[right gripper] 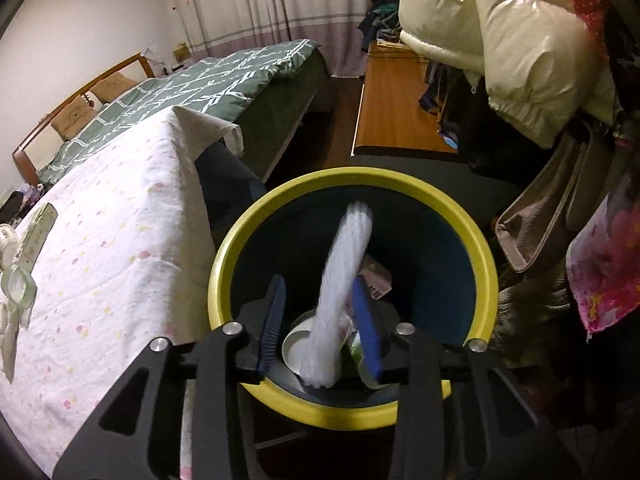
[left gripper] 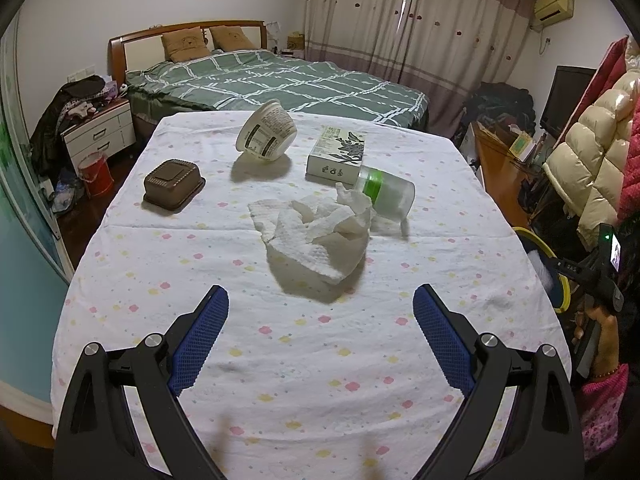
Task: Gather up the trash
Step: 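Move the left gripper down around the brown square plastic container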
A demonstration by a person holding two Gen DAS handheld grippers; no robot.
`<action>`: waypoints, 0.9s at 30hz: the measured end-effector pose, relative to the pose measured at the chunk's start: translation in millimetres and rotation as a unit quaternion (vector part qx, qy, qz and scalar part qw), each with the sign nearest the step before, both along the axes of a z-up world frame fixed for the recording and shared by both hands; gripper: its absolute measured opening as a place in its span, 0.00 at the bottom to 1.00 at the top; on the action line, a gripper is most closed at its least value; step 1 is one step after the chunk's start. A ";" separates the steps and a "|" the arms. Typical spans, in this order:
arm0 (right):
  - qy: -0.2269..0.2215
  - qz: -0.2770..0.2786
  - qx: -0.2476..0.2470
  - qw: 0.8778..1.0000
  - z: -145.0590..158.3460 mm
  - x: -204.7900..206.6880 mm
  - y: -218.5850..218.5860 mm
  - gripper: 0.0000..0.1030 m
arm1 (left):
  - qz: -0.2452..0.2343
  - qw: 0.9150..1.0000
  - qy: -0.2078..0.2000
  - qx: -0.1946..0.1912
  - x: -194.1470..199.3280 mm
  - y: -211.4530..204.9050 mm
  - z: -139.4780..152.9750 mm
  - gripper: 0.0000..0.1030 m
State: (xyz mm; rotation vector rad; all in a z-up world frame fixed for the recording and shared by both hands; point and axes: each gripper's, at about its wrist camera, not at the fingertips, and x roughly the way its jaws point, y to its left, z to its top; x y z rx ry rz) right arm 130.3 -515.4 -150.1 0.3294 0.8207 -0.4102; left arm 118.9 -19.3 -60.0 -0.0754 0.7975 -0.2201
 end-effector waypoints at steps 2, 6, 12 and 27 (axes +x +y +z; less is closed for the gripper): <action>0.000 0.002 0.004 1.000 0.5 -0.1 1.3 0.34 | 0.000 1.000 0.001 -0.002 1.0 1.5 -0.4 0.90; -0.002 0.007 0.005 1.000 1.7 -0.5 5.2 0.36 | 0.006 1.000 -0.003 0.000 3.8 8.6 1.3 0.90; -0.010 0.011 0.013 1.000 4.1 -2.4 8.5 0.37 | 0.030 0.999 -0.011 0.007 22.5 34.3 2.7 0.90; -0.018 0.025 0.020 0.999 9.4 1.4 22.4 0.40 | 0.087 0.995 0.019 0.039 122.8 103.4 -22.1 0.90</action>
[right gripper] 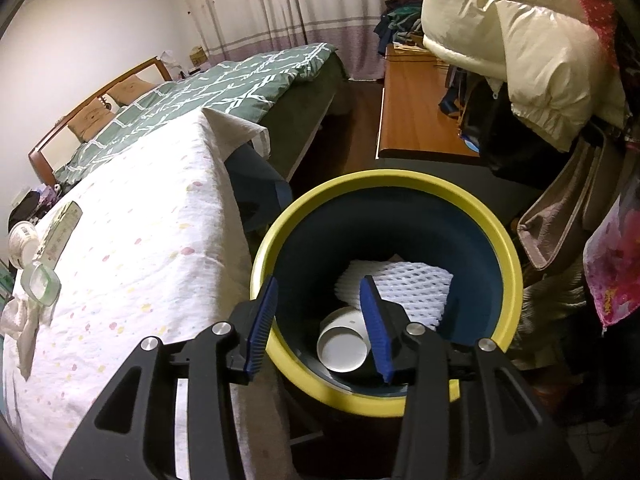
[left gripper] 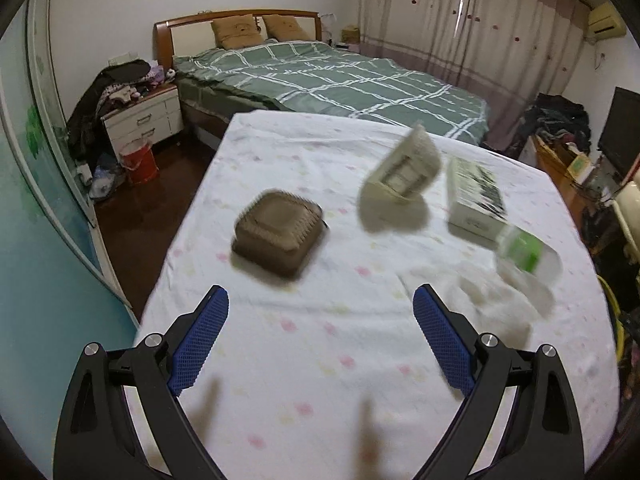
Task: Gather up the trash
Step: 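Move the left gripper down around the brown square plastic container, then close the left gripper on the brown container and lift it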
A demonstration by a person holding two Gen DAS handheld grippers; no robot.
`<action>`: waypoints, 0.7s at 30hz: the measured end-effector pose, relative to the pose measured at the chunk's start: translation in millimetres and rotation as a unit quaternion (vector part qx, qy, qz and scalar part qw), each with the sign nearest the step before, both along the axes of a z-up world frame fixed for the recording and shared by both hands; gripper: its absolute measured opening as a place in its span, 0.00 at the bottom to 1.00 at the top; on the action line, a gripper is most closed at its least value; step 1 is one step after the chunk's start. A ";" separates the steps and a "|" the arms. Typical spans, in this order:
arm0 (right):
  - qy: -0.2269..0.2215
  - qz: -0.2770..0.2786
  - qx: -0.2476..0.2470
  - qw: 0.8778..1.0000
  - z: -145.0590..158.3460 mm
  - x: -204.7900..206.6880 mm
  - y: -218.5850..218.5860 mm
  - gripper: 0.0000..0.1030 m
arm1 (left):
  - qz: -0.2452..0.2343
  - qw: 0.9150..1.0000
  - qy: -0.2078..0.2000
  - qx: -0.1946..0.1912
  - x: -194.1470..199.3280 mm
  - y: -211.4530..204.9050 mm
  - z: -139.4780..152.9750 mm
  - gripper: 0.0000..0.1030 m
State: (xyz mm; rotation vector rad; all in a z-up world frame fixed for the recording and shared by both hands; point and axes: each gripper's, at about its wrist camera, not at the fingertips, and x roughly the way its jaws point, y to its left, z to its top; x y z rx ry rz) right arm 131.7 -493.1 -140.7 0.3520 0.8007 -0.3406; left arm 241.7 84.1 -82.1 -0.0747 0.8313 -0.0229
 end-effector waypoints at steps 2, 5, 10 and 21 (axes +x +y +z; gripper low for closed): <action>0.000 -0.002 0.002 1.000 0.0 -0.4 -1.0 0.40 | 0.007 1.000 0.006 0.007 18.9 7.5 -5.0 0.90; -0.001 -0.003 0.003 1.000 -0.2 -0.5 -1.0 0.40 | 0.021 1.000 0.024 0.001 44.6 19.1 -14.5 0.89; 0.001 -0.002 0.004 1.000 -0.5 2.2 -2.4 0.40 | 0.018 0.999 0.043 0.009 78.5 24.2 -31.6 0.89; 0.003 0.000 0.003 1.000 -0.8 3.1 -2.8 0.40 | 0.013 0.998 0.068 0.013 109.2 26.5 -55.2 0.75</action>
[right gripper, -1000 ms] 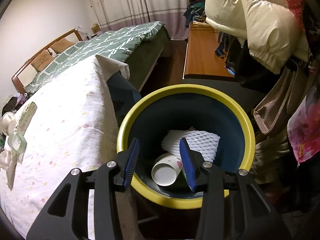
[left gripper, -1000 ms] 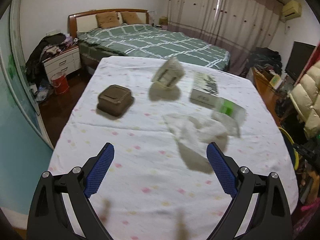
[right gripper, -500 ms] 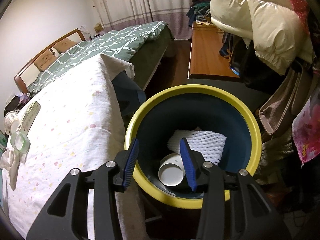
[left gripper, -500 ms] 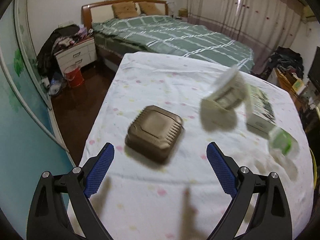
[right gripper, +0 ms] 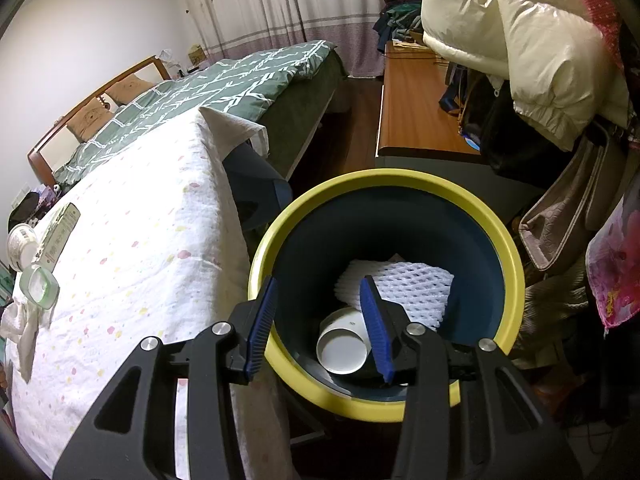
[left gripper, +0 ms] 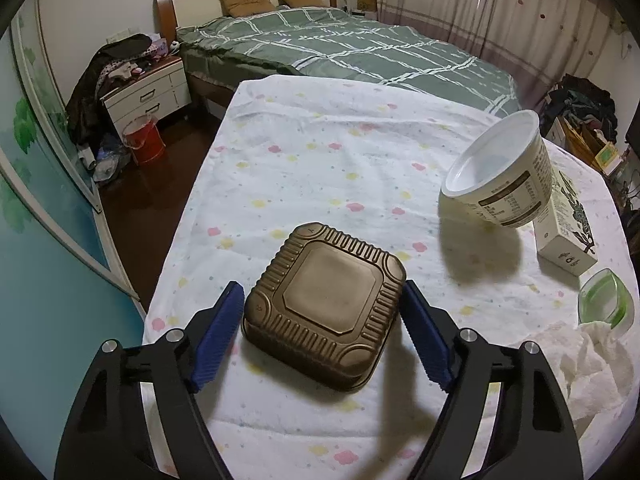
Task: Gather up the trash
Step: 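Close the left gripper on the brown container and lift it, then carry the brown container over the yellow bin and open the left gripper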
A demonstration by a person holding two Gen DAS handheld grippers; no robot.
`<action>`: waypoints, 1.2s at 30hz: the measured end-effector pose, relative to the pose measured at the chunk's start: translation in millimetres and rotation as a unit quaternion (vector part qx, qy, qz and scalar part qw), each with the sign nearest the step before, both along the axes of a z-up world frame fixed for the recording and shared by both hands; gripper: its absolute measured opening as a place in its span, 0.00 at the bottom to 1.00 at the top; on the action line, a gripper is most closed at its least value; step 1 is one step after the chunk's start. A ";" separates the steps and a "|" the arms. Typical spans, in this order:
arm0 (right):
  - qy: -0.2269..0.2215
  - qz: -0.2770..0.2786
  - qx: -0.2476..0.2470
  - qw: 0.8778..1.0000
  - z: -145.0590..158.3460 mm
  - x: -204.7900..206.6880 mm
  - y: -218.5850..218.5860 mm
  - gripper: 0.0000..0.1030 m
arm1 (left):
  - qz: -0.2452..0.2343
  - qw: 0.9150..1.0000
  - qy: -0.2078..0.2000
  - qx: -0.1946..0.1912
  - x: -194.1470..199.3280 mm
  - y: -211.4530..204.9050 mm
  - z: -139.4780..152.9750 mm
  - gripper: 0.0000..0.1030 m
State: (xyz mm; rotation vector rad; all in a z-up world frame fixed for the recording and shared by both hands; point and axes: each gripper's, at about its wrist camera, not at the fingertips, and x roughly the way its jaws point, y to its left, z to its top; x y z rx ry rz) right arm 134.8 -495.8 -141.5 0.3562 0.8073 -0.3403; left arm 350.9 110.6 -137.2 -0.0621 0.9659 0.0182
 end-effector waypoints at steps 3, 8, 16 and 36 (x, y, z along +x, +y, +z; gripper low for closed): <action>0.000 0.001 -0.001 1.000 0.6 0.0 0.2 0.40 | -0.005 1.000 -0.003 0.000 0.9 0.0 -0.2 0.68; -0.005 0.002 0.005 1.000 3.0 -1.6 0.7 0.40 | -0.005 1.000 -0.015 -0.005 -10.4 -2.7 10.2 0.67; -0.018 0.006 0.006 1.000 12.3 -13.5 2.3 0.40 | -0.047 0.998 -0.048 -0.003 -70.1 -45.0 58.9 0.67; -0.039 -0.003 -0.055 0.998 33.6 -114.7 -21.6 0.40 | -0.354 0.931 -0.058 -0.062 -165.2 -369.0 109.7 0.67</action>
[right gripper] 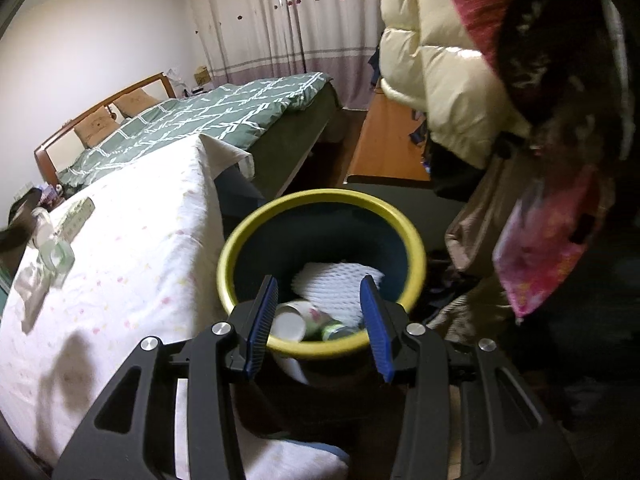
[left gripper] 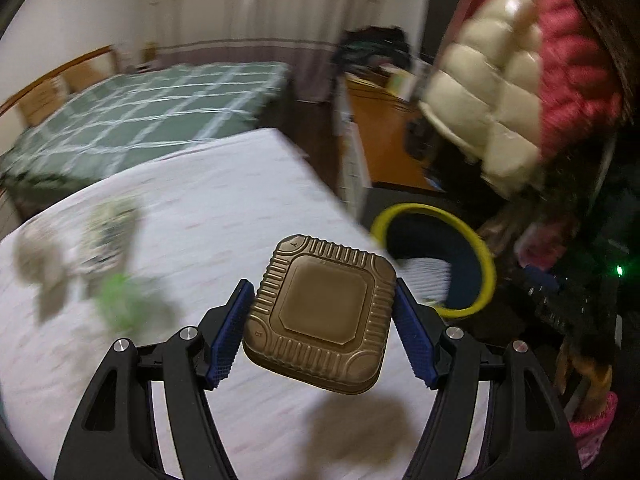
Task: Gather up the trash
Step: 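Carry the brown container over the yellow bin and open the left gripper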
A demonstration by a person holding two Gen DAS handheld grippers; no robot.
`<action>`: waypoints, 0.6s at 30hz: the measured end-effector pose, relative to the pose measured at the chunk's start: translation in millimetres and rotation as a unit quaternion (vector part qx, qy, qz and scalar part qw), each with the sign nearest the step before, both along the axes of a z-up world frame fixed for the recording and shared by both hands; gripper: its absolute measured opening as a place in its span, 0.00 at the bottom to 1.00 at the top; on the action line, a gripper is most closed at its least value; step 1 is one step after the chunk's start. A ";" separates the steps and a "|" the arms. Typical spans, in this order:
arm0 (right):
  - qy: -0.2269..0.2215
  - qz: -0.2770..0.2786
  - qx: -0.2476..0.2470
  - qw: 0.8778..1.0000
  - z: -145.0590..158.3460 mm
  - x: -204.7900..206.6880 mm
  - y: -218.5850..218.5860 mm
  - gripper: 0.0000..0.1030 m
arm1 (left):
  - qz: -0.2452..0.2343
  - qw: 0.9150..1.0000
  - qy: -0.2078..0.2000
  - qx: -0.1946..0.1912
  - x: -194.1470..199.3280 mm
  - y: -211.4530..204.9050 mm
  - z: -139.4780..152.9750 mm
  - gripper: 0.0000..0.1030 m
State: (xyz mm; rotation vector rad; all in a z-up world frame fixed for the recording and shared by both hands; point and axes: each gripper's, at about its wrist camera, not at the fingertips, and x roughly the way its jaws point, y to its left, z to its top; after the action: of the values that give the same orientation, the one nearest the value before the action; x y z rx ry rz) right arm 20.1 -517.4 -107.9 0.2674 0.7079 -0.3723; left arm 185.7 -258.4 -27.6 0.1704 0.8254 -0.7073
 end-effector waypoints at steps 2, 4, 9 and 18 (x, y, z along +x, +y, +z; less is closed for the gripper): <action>0.005 -0.005 0.001 1.000 -4.1 -11.2 -5.8 0.41 | -0.030 1.000 0.011 0.002 -0.1 -42.2 -7.8 0.67; 0.006 -0.013 0.006 1.000 -7.4 -19.3 -12.8 0.41 | -0.059 0.998 0.023 0.005 -0.1 -83.1 -15.8 0.67; 0.006 -0.031 0.020 0.999 -15.0 -36.5 -30.3 0.42 | -0.096 0.995 0.034 0.023 6.3 -159.8 -40.6 0.67; 0.010 -0.043 0.041 0.998 -28.9 -48.1 -45.0 0.42 | -0.120 0.990 0.053 0.057 12.0 -233.7 -84.4 0.72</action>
State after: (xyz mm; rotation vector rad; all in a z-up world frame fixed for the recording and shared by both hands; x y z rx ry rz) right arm -28.0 -562.4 -136.8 0.3738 0.7337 -0.4292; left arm 197.8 -492.0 -112.0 0.3427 0.9580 -0.9018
